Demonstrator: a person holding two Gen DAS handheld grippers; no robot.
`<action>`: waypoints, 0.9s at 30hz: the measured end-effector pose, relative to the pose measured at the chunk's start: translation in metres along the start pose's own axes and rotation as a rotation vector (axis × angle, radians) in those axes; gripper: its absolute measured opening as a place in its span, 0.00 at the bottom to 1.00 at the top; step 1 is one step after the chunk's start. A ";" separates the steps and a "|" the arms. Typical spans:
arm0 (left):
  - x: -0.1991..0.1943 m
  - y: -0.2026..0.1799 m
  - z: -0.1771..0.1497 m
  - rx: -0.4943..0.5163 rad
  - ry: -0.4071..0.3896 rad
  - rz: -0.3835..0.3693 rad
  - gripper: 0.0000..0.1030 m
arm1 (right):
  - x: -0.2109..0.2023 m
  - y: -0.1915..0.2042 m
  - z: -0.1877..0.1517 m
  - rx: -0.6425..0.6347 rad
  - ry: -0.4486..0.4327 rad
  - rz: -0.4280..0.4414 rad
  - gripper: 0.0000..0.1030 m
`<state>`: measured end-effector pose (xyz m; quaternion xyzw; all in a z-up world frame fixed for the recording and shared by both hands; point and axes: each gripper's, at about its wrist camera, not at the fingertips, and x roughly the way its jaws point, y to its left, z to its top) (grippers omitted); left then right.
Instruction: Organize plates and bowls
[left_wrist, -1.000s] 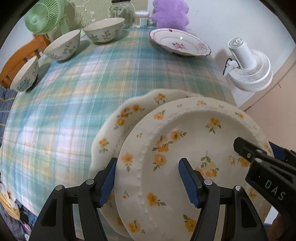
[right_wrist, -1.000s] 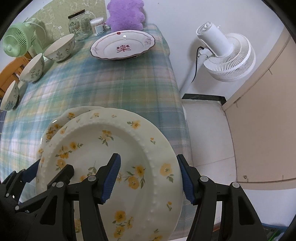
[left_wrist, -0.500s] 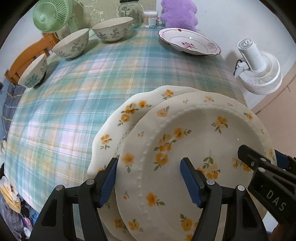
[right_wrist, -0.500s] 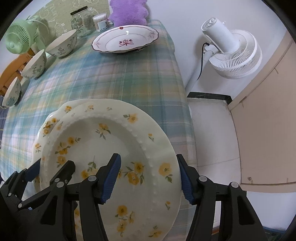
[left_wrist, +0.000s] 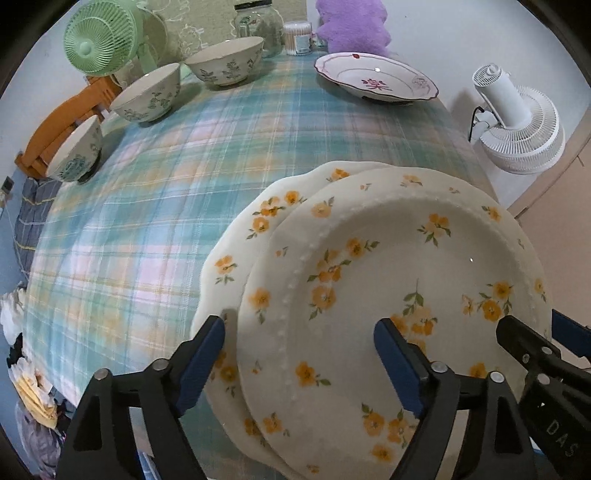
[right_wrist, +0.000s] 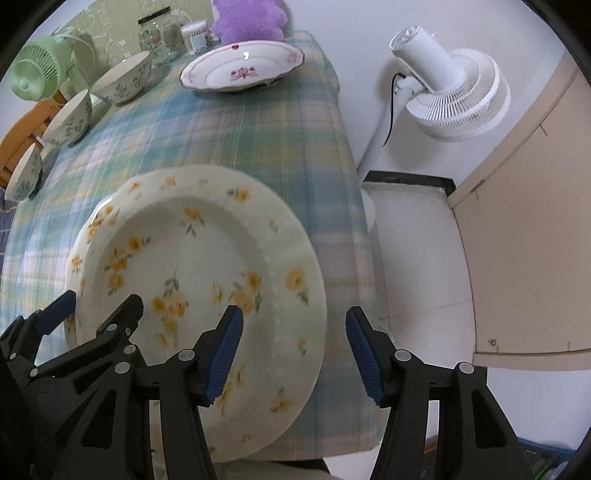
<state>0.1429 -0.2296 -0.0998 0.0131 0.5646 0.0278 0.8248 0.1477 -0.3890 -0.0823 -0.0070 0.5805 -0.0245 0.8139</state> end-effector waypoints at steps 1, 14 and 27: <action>0.000 0.000 -0.001 0.004 0.005 -0.005 0.83 | 0.000 0.001 -0.001 0.002 0.003 0.006 0.54; -0.006 0.010 0.001 0.022 -0.010 0.004 0.83 | 0.015 0.017 0.005 0.005 0.020 -0.025 0.46; -0.006 0.022 0.002 0.056 0.008 -0.043 0.83 | 0.020 0.027 0.012 0.038 0.045 -0.026 0.49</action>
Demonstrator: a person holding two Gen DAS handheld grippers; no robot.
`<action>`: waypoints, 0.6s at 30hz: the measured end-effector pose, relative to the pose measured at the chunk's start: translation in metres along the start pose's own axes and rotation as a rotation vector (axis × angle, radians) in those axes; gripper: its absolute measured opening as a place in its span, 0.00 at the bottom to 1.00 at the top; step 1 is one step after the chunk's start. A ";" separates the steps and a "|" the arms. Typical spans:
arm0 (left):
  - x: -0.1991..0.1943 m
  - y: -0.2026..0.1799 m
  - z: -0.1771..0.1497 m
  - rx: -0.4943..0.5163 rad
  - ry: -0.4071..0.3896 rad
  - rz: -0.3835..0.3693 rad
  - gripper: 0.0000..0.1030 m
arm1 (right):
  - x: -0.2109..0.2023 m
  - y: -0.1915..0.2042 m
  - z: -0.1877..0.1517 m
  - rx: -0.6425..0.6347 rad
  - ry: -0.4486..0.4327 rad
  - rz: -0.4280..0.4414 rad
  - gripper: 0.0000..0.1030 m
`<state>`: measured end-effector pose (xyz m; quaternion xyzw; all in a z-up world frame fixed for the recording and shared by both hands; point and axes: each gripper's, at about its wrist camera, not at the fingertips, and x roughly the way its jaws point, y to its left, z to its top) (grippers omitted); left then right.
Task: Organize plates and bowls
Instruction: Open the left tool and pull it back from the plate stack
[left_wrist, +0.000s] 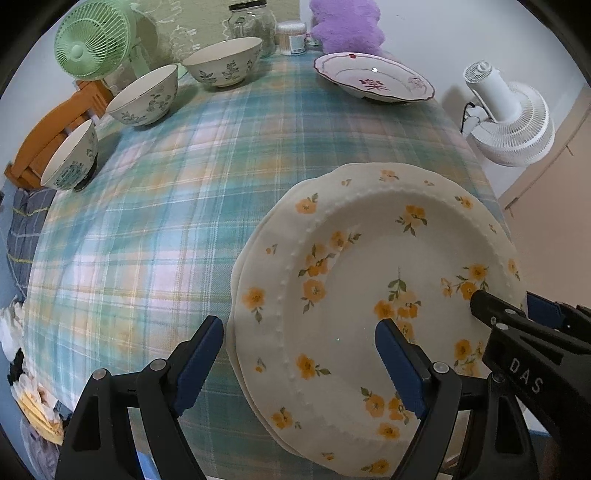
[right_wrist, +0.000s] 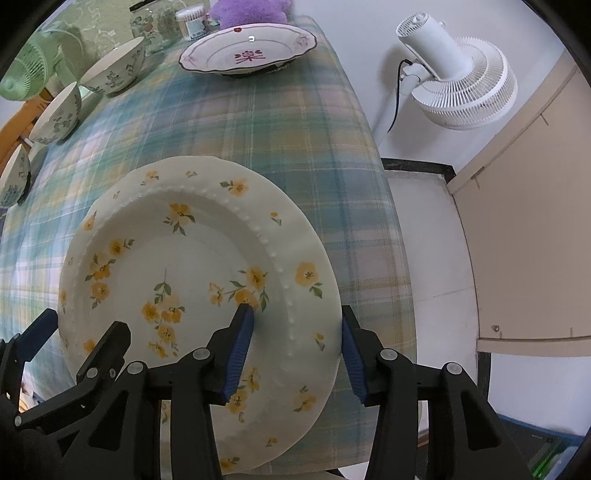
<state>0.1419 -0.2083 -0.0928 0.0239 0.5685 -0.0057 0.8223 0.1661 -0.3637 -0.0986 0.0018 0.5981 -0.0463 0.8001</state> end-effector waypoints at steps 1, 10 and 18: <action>-0.002 0.001 0.000 0.006 -0.003 -0.004 0.83 | 0.000 0.001 0.000 -0.001 0.003 -0.002 0.49; -0.032 0.021 0.009 0.071 -0.066 -0.048 0.83 | -0.052 0.022 -0.001 0.001 -0.148 -0.019 0.73; -0.066 0.051 0.036 0.115 -0.147 -0.098 0.83 | -0.096 0.052 0.001 0.093 -0.234 -0.007 0.73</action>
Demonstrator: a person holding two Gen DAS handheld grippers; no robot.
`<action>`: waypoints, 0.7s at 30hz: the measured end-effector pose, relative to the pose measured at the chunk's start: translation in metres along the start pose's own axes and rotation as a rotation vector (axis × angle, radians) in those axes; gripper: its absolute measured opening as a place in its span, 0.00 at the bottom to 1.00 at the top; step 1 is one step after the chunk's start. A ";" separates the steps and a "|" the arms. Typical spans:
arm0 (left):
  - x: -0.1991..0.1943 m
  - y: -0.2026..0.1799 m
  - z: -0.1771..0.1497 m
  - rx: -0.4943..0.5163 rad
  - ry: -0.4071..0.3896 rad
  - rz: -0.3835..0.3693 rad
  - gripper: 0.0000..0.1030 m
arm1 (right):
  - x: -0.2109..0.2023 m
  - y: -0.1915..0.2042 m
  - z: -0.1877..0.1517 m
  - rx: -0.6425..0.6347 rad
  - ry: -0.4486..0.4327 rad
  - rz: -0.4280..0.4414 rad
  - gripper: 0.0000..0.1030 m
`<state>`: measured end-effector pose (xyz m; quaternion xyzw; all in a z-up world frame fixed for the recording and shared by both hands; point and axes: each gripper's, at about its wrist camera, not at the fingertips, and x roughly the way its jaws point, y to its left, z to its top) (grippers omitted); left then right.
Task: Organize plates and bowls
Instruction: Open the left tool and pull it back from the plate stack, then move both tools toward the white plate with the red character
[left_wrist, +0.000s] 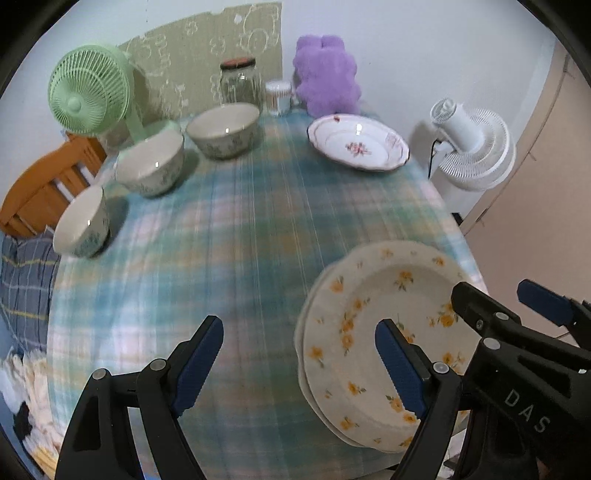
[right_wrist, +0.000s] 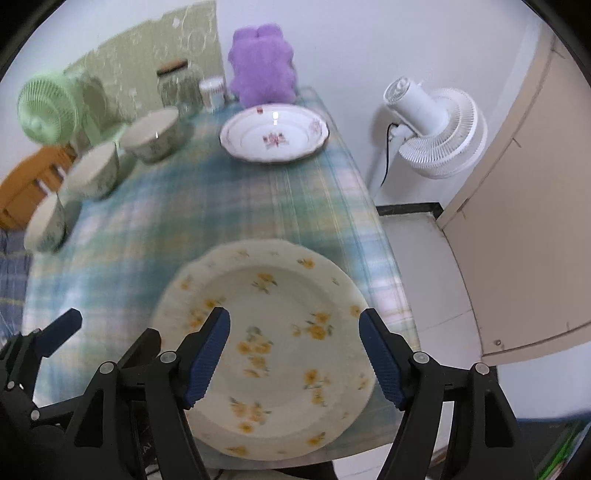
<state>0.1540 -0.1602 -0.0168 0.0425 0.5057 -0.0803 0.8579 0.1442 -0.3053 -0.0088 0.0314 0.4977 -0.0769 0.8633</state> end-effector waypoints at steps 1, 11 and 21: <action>0.000 0.002 0.004 0.006 -0.005 -0.004 0.83 | -0.002 0.001 0.001 0.011 -0.005 0.002 0.73; -0.002 0.002 0.053 0.019 -0.055 -0.006 0.83 | -0.012 0.008 0.041 0.072 -0.061 -0.029 0.73; 0.032 -0.025 0.114 -0.019 -0.074 0.044 0.82 | 0.022 -0.017 0.110 0.017 -0.085 0.023 0.73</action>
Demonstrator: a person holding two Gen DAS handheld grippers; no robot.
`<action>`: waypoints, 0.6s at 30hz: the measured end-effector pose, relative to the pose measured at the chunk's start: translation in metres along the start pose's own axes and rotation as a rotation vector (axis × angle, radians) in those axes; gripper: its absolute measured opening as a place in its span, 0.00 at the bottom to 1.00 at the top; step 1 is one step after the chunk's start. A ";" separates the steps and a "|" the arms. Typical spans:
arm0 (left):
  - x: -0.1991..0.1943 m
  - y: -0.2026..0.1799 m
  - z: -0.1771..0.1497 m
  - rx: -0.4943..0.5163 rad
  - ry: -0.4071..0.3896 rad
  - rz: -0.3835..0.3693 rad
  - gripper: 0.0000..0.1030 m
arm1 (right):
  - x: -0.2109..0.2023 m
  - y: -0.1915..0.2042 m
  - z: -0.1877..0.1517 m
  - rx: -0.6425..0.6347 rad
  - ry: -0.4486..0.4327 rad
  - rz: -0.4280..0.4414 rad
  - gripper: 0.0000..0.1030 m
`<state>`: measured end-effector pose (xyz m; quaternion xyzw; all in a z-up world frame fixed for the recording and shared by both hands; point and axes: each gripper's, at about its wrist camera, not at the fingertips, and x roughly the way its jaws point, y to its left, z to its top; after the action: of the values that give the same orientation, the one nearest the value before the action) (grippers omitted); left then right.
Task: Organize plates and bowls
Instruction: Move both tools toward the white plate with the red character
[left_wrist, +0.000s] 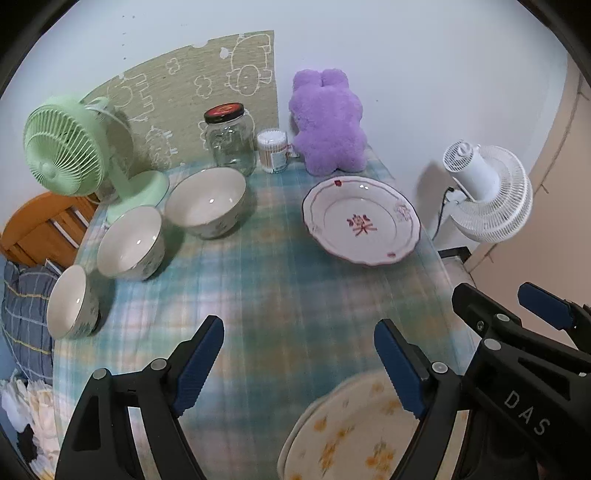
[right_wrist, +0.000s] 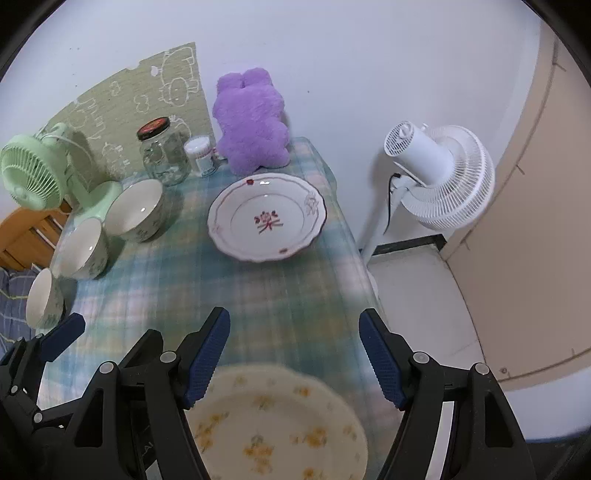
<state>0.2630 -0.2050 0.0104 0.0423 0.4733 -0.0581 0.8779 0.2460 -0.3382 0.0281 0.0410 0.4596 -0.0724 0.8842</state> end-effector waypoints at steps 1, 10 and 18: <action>0.005 -0.002 0.005 -0.005 -0.001 0.007 0.82 | 0.008 -0.004 0.008 0.001 0.002 0.011 0.73; 0.047 -0.013 0.045 -0.068 0.007 0.053 0.82 | 0.057 -0.012 0.056 -0.042 0.003 0.061 0.73; 0.086 -0.018 0.073 -0.109 0.004 0.073 0.80 | 0.098 -0.019 0.093 -0.055 -0.013 0.088 0.73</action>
<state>0.3673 -0.2380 -0.0215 0.0117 0.4758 -0.0001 0.8795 0.3733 -0.3785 0.0007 0.0364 0.4535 -0.0212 0.8902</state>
